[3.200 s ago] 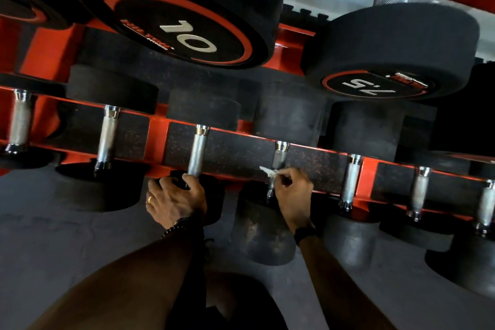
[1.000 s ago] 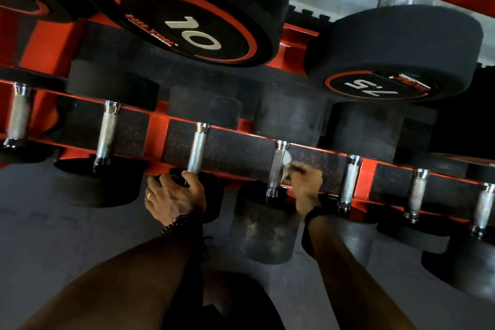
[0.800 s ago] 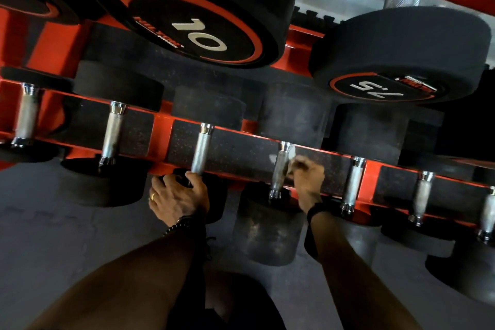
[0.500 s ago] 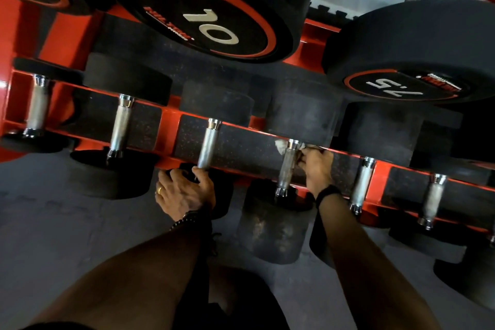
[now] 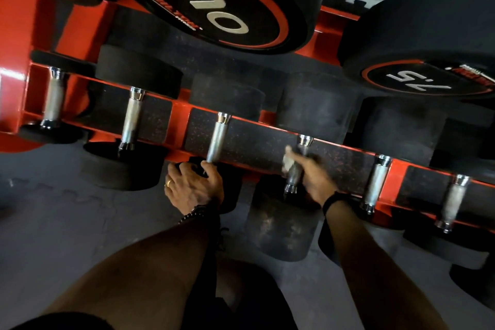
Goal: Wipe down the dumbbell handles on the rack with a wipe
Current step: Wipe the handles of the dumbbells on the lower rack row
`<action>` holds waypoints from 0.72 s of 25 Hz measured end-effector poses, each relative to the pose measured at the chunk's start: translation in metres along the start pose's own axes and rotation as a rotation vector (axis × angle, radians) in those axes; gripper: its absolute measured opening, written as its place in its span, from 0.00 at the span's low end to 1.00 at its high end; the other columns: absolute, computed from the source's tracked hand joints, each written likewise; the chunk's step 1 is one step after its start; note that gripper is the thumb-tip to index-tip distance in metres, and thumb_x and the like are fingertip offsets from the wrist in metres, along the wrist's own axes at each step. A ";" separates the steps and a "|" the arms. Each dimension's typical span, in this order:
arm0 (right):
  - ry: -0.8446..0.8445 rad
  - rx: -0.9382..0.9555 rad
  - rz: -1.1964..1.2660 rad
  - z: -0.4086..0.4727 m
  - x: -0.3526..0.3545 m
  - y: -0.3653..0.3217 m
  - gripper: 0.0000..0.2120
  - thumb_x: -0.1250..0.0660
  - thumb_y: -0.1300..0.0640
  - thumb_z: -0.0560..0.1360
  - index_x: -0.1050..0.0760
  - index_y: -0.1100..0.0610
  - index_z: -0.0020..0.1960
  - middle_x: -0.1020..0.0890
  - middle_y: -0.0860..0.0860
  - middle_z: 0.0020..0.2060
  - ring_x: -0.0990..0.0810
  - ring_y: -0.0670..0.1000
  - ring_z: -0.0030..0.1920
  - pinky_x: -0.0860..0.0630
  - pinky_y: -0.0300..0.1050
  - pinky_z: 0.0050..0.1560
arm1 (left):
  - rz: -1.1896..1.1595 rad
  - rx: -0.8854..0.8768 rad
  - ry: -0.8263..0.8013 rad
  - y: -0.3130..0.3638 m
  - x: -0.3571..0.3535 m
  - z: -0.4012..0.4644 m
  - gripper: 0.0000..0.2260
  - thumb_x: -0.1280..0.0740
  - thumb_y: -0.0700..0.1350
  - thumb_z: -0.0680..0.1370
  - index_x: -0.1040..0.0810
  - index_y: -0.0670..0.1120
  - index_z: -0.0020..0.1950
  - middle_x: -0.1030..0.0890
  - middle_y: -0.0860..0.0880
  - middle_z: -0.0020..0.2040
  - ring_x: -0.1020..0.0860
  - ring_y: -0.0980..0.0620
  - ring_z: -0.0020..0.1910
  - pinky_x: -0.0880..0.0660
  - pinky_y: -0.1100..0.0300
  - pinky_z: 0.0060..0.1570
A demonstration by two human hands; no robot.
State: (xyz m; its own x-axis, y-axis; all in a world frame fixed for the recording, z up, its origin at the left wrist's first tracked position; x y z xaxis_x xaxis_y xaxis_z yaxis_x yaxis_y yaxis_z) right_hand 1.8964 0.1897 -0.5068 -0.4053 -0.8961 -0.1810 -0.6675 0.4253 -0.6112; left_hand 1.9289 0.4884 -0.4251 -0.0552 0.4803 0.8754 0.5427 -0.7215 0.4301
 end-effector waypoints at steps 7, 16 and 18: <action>0.173 0.041 0.004 0.008 0.001 -0.029 0.06 0.26 0.62 0.71 0.22 0.56 0.41 0.20 0.48 0.28 0.23 0.43 0.26 0.26 0.35 0.29 | 0.006 -0.019 0.016 0.002 0.002 -0.001 0.25 0.45 0.59 0.71 0.21 0.39 0.46 0.22 0.38 0.56 0.24 0.34 0.56 0.29 0.41 0.58; 0.486 0.396 -0.735 -0.050 0.026 -0.038 0.24 0.20 0.50 0.62 0.29 0.48 0.51 0.19 0.47 0.44 0.19 0.45 0.44 0.23 0.41 0.47 | 0.012 -0.016 0.015 0.001 -0.001 0.000 0.24 0.44 0.59 0.72 0.21 0.39 0.46 0.22 0.38 0.56 0.24 0.35 0.55 0.28 0.41 0.57; 0.471 0.477 -0.810 -0.065 0.011 -0.041 0.19 0.23 0.53 0.69 0.31 0.52 0.51 0.22 0.51 0.41 0.22 0.49 0.39 0.25 0.43 0.43 | 0.013 -0.012 0.009 -0.001 -0.002 0.000 0.24 0.44 0.59 0.72 0.21 0.40 0.46 0.21 0.38 0.56 0.24 0.35 0.55 0.28 0.41 0.57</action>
State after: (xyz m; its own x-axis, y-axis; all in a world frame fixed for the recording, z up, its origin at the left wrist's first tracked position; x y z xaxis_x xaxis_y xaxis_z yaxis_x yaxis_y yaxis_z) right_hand 1.8786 0.1708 -0.4338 -0.2180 -0.7067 0.6731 -0.5743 -0.4648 -0.6740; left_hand 1.9287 0.4883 -0.4277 -0.0559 0.4665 0.8828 0.5337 -0.7333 0.4213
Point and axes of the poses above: each hand's wrist, its own z-axis towards the middle knuckle, its own x-axis out of the back of the hand, y = z × x, the point moved 10 cm from there along z, towards the middle knuckle
